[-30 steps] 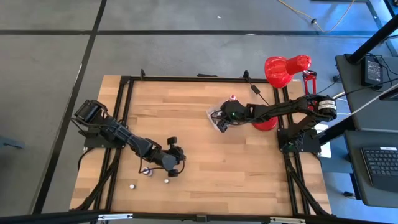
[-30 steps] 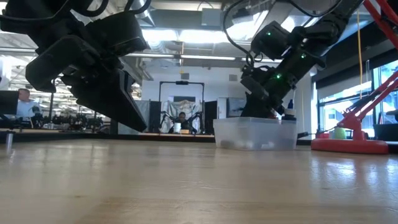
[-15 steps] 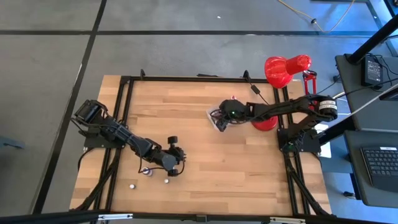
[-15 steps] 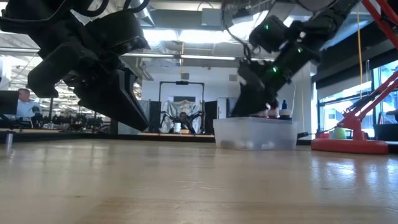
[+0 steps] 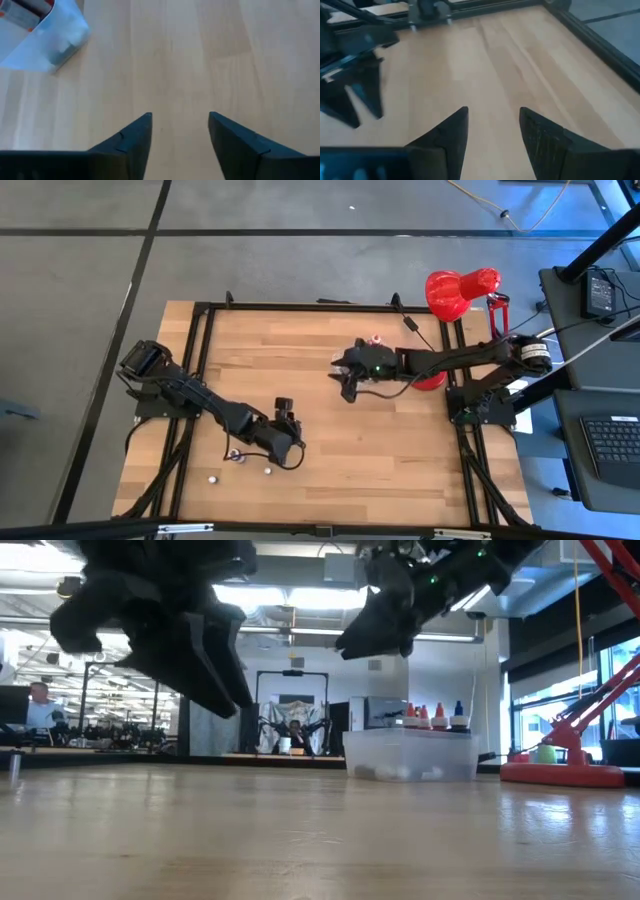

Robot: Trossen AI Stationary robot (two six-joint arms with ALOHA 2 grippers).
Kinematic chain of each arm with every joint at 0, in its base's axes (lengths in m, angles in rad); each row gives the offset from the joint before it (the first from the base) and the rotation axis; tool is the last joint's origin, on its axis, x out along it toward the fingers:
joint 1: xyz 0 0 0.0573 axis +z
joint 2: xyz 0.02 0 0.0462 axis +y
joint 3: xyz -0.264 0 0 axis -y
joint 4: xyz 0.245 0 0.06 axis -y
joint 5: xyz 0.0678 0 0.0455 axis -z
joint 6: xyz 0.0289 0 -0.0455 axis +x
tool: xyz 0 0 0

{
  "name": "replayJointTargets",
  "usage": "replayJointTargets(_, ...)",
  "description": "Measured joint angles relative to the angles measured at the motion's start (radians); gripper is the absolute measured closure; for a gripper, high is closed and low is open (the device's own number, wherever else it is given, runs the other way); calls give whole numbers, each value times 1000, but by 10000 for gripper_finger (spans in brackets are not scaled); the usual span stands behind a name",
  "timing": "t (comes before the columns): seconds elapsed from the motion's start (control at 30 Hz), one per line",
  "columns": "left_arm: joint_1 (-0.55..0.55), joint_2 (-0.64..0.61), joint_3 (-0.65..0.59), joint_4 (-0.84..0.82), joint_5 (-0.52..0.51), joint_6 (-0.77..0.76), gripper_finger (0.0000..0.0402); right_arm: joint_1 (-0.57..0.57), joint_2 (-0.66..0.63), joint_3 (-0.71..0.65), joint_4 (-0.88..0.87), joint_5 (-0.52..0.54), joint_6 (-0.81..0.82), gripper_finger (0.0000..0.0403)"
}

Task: Pick & Place food coloring
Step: Put the small red food coloring bottle in the transparent bin

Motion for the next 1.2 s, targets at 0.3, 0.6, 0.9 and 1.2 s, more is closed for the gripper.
replayJointTargets(0.3,-1,0,199,-257,241,-71,141,139,0,0,-10,0,97,224)
replayJointTargets(0.6,-25,0,256,-233,447,-126,141,230,0,0,-15,0,101,224)
replayJointTargets(0.9,-123,49,254,-357,443,-79,143,298,0,1,-46,54,139,224)
replayJointTargets(1.2,-178,149,254,-404,452,-147,161,335,0,1,-50,87,154,224)
